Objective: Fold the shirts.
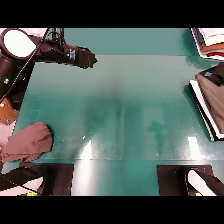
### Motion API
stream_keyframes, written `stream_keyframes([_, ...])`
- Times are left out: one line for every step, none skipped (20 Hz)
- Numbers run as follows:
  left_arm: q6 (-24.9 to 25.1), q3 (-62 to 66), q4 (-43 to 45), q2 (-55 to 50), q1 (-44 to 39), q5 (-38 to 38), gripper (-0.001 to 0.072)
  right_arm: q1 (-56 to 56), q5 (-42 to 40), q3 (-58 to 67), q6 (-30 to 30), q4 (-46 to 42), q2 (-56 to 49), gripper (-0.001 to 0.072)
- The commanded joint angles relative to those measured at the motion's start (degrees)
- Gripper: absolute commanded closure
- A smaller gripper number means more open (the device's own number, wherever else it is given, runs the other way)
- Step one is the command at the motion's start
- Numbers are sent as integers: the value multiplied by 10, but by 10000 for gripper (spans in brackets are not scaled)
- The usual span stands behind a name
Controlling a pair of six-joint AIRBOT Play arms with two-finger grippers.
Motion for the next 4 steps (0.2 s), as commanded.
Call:
stream_keyframes([0, 0, 0, 0, 0, 0, 679, 59, -12, 0, -5, 3, 1, 694])
stream_keyframes([0, 0, 0, 0, 0, 0, 679, 61, -12, 0, -5, 3, 1, 694])
stream_keyframes([0, 0, 0, 0, 0, 0, 679, 61, -12, 0, -5, 3, 1, 694])
stream_keyframes([0, 0, 0, 0, 0, 0, 680, 61, -11, 0, -5, 3, 1, 694])
